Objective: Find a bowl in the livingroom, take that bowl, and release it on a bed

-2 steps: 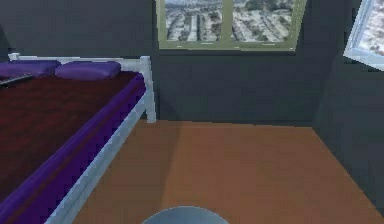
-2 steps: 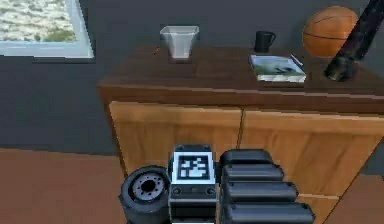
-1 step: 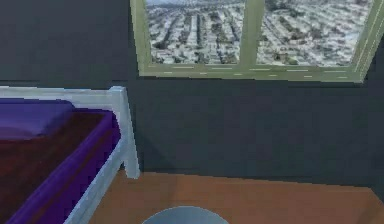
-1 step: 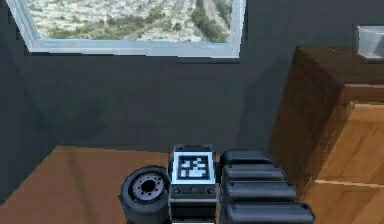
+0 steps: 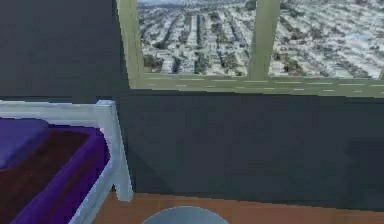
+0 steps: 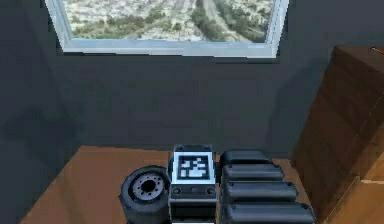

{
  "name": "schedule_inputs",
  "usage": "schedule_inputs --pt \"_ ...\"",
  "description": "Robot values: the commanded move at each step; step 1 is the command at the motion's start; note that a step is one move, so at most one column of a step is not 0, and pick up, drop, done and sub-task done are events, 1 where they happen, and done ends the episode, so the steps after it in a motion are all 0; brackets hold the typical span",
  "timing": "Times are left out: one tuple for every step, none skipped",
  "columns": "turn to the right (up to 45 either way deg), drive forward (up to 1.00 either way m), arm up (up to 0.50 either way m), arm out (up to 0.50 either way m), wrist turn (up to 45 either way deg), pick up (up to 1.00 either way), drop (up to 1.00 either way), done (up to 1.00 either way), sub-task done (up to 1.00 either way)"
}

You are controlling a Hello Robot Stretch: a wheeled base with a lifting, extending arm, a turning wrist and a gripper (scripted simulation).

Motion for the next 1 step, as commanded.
schedule_inputs --pt "-45.0 0.00 0.00 0.00 0.0 0.00 0.00 0.00 0.00"
